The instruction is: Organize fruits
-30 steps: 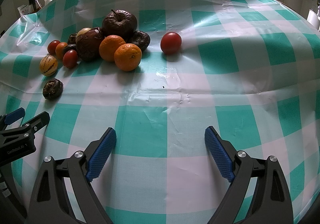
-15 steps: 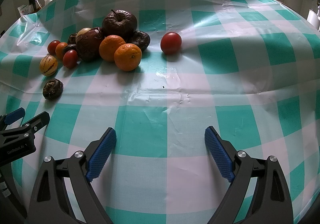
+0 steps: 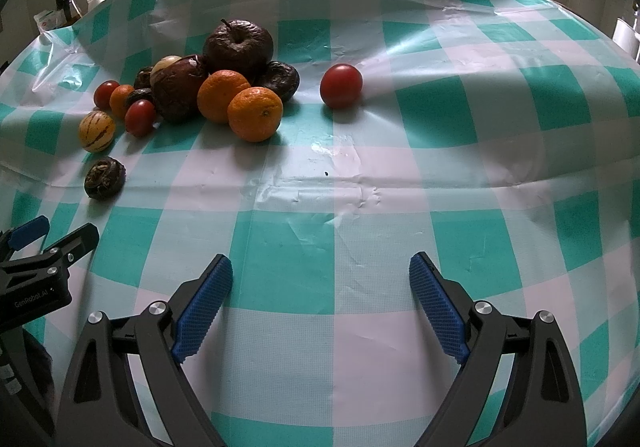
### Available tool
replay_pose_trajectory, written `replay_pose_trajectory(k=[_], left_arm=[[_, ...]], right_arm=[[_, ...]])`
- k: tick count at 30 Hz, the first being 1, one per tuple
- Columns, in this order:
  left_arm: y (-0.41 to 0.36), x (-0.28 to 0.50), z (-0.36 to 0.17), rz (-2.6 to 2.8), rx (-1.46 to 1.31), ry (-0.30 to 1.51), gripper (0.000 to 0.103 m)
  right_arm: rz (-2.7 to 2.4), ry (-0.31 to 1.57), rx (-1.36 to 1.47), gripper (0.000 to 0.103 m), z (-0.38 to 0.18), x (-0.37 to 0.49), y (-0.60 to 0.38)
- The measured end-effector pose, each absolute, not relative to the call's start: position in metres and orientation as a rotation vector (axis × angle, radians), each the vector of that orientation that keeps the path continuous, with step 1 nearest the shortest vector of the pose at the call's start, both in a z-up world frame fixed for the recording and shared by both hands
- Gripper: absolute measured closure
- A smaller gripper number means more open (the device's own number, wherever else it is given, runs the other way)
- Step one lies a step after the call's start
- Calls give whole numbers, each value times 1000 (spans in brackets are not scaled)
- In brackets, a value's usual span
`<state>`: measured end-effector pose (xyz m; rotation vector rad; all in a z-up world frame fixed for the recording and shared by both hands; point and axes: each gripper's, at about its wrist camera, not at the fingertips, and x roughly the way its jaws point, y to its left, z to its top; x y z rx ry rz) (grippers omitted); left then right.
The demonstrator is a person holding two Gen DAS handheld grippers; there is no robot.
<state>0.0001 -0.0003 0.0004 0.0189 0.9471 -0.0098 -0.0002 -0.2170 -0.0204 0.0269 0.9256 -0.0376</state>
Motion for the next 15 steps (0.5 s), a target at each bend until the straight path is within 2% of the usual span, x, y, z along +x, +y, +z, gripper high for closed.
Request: replay_pose_trajectory(k=[9,15], left_arm=[[0,-2,0,-73,47,966,1],[34,-1,4,-117,-12,969,2]], right_arm=[[54,928,26,16,-18,38,-210],[143,914,87,17,-15,69,-209]])
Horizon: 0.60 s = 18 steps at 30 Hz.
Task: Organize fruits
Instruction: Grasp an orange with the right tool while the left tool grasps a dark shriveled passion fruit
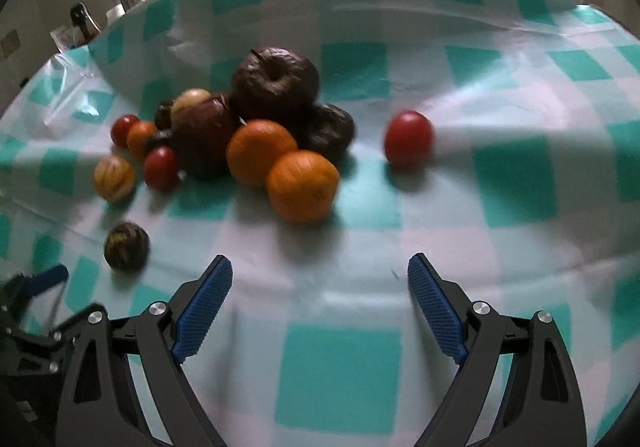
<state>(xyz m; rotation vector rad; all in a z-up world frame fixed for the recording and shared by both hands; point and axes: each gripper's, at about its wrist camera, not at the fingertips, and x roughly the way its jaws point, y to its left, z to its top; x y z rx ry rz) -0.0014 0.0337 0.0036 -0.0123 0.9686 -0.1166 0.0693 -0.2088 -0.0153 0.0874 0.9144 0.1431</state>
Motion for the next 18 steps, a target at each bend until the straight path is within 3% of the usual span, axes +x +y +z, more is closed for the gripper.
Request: replay_pose_trajectory(k=[3,9,11,14,18], left_arm=[[50,-4,7,-136,-62,955,2],[33,-3,13,-188,2,902,2],[18,2,15,-206,36,887,7],[4,14,13,-221,67,903,23],[-15,29,10,-202,122,905,35]], right_arm=[[156,897,70,21,-13,81,-203],[160,900,-4,49,-15,99,-191],[151,886,8,64,-14,96,-194],[170,869,60,64,-11,86,-202],[173,820,134,65,-7,66,-216]])
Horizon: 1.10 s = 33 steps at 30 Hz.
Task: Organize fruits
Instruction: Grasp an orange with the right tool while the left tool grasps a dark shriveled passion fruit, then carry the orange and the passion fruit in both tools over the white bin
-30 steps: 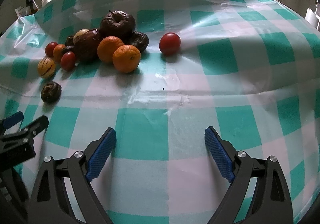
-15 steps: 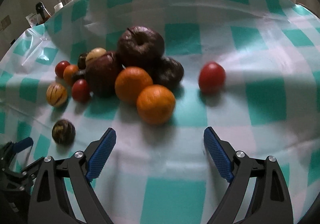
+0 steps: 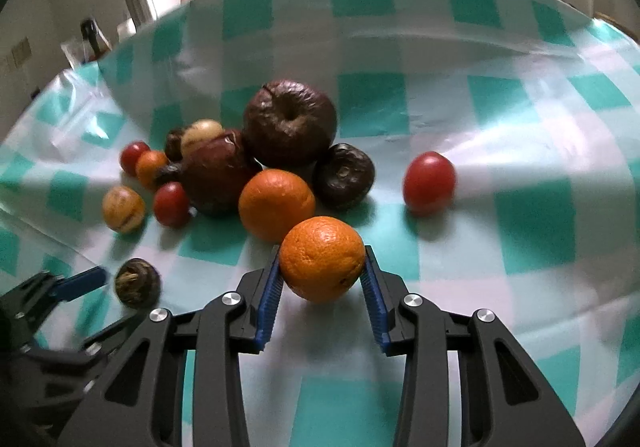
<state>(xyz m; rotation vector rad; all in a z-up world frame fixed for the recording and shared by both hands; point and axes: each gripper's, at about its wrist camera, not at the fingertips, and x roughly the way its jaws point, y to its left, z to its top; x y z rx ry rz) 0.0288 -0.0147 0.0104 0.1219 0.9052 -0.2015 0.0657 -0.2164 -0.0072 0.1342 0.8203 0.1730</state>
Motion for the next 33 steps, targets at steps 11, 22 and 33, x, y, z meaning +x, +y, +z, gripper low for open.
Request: replay_pose_trajectory(k=[11,22,33], left_arm=[[-9,7,21,-272,45,817,62],[10,-37,37,-244,-60,726,62],[-6,-119,44,-248,-1,698,61]], right_arm=[[209,763,267,65,-2,29,-240],[250,756,258,65,-2,-12,-225],[280,712,213,65,4,-121,-241]])
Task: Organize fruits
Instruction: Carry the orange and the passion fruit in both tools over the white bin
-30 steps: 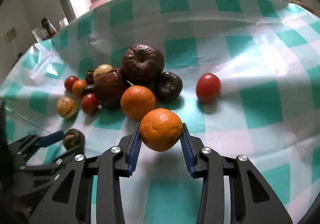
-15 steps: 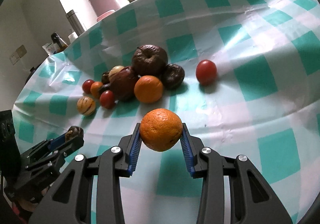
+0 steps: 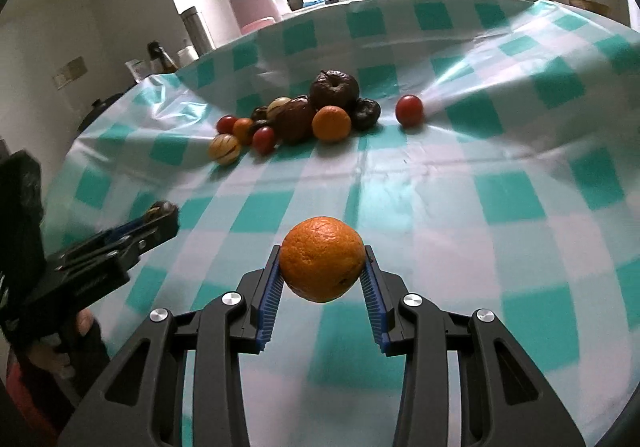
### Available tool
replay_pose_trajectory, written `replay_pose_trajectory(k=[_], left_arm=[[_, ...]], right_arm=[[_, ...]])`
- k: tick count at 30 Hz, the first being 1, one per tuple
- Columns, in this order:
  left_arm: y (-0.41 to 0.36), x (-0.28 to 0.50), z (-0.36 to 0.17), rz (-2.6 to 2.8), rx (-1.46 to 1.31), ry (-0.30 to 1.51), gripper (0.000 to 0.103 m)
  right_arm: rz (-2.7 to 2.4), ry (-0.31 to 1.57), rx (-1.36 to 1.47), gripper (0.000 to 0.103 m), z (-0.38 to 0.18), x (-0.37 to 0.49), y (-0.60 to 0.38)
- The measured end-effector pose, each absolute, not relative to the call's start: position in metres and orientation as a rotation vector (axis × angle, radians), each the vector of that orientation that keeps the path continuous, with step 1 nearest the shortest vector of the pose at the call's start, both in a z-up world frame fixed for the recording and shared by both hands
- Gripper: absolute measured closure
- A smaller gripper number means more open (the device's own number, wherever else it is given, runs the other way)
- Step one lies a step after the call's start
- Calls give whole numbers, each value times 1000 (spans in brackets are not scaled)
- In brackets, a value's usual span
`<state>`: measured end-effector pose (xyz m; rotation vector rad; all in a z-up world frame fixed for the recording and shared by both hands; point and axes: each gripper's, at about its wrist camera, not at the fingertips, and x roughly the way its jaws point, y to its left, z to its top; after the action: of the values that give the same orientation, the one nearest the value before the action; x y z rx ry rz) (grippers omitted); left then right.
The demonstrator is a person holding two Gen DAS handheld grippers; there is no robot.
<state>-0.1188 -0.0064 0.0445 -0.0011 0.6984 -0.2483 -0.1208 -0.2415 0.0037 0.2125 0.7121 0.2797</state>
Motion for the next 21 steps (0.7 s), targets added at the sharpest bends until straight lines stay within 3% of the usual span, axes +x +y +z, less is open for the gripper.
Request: replay_pose_trajectory(k=[21], left_arm=[[-112,-184,42,-411,219,713,61]], right_arm=[[156,599,309,64,-5,-243,-345]])
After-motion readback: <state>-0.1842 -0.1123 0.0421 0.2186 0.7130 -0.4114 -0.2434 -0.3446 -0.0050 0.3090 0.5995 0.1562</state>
